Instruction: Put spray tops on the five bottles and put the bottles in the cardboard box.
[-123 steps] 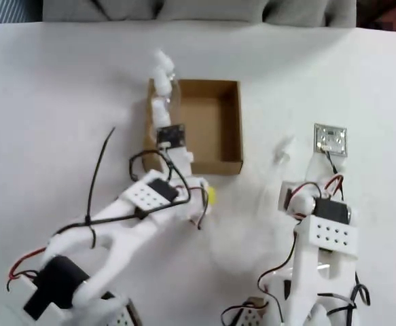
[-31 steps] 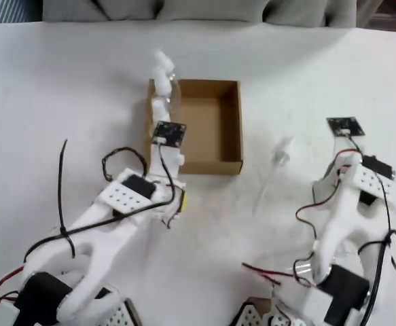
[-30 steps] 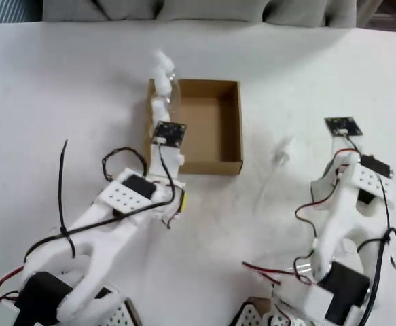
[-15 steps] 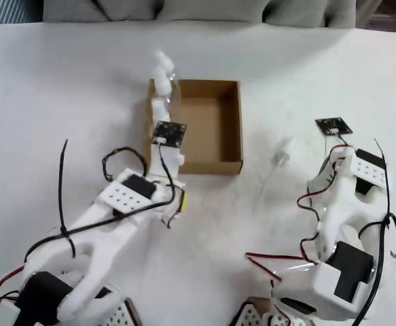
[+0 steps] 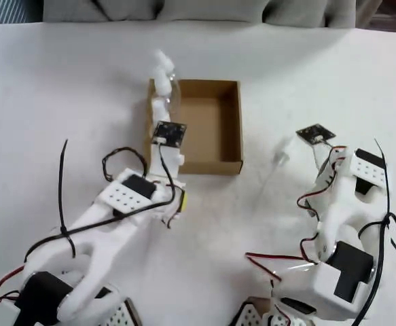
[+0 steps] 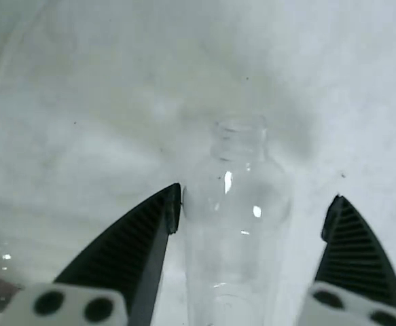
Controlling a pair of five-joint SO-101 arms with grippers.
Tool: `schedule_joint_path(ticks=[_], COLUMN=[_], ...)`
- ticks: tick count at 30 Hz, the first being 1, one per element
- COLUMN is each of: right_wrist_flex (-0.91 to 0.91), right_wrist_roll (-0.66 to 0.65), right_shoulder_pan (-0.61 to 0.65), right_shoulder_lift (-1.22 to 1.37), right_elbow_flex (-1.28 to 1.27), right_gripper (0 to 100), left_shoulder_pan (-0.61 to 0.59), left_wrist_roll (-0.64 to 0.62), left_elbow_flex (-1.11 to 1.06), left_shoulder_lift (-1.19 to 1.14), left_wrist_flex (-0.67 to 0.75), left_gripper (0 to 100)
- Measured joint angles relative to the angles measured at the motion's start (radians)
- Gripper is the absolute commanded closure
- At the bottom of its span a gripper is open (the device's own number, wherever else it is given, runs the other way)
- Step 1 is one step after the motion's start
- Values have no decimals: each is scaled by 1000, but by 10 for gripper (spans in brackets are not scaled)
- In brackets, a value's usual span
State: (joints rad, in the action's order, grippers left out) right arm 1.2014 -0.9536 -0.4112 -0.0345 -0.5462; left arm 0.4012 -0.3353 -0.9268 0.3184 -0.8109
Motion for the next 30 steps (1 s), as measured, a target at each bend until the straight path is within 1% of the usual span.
schedule_joint_path(ticks=[9,19,27,30], right_wrist_flex=[20,20,20,-31], right_wrist_roll=[-190,-245,-252,-252], right_shoulder_pan=[-9,-11,-3,-3], right_shoulder_lift=[11,11,40,91], right_elbow_flex=[2,2,2,2], right_gripper=[697,697,697,697], left_shoulder_pan=[0,0,0,0], left_wrist_roll=[0,0,0,0], left_elbow_flex=[0,0,0,0], left_shoulder_lift=[0,0,0,0], left_wrist_flex=[0,0,0,0], left_gripper=[980,980,980,980])
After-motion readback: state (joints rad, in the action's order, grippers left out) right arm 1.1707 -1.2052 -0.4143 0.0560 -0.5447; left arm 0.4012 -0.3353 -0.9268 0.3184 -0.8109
